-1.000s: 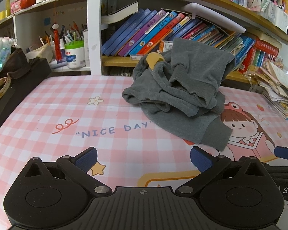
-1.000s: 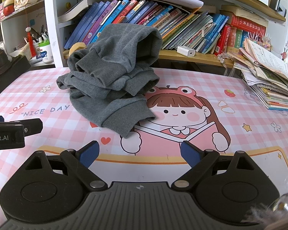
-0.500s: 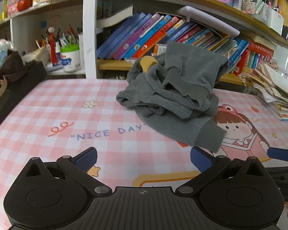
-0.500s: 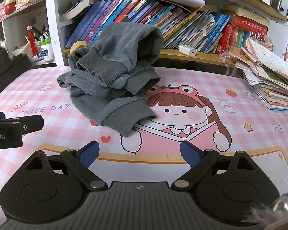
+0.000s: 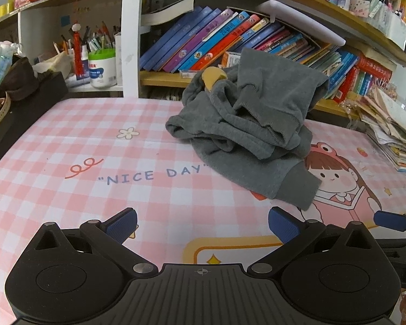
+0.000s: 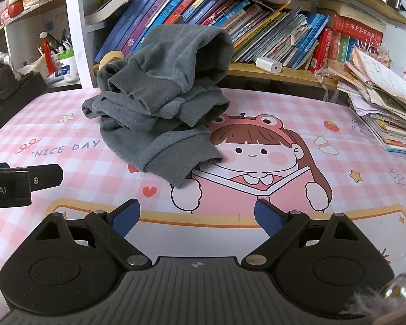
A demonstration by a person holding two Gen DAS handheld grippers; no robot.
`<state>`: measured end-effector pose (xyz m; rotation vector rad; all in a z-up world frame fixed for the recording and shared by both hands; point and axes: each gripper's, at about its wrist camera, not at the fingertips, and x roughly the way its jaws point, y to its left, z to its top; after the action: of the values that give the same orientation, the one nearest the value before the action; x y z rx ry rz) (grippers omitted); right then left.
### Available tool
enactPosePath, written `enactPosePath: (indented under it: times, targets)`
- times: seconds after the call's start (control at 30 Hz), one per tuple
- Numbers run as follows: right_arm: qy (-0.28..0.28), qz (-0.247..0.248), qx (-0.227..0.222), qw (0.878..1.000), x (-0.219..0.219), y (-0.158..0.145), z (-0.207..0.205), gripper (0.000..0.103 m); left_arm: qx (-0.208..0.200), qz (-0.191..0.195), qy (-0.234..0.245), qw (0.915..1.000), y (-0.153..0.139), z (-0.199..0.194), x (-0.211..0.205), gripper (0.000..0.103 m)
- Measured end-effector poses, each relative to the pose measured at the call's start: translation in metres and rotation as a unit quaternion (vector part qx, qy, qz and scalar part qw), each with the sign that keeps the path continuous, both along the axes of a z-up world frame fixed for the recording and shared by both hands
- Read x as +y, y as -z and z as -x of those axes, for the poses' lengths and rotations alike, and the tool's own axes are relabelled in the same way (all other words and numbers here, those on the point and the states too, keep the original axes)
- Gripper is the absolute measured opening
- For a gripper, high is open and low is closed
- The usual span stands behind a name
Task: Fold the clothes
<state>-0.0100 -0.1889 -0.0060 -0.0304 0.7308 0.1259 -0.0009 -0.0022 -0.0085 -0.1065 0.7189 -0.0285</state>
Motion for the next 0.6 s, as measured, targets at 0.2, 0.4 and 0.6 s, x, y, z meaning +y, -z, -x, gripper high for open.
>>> enactPosePath:
  times: [0.2, 0.4, 0.6]
  targets:
    - [0.0, -0.004, 0.007, 1.0, -0.004, 0.003, -0.005, 0.092, 0.009, 0.0, -0.003, 1.0, 0.002, -0.001, 0.001, 0.103]
    - [-0.016, -0.005, 0.006, 1.0, -0.004, 0.004, -0.016, 0.089, 0.008, -0.004, -0.022, 0.9997, 0.003, 0.0, 0.005, 0.103]
    - [-0.051, -0.002, -0.006, 0.999, -0.001, -0.003, -0.043, 0.078, -0.006, -0.002, -0.038, 0.9993, -0.001, 0.004, 0.01, 0.103]
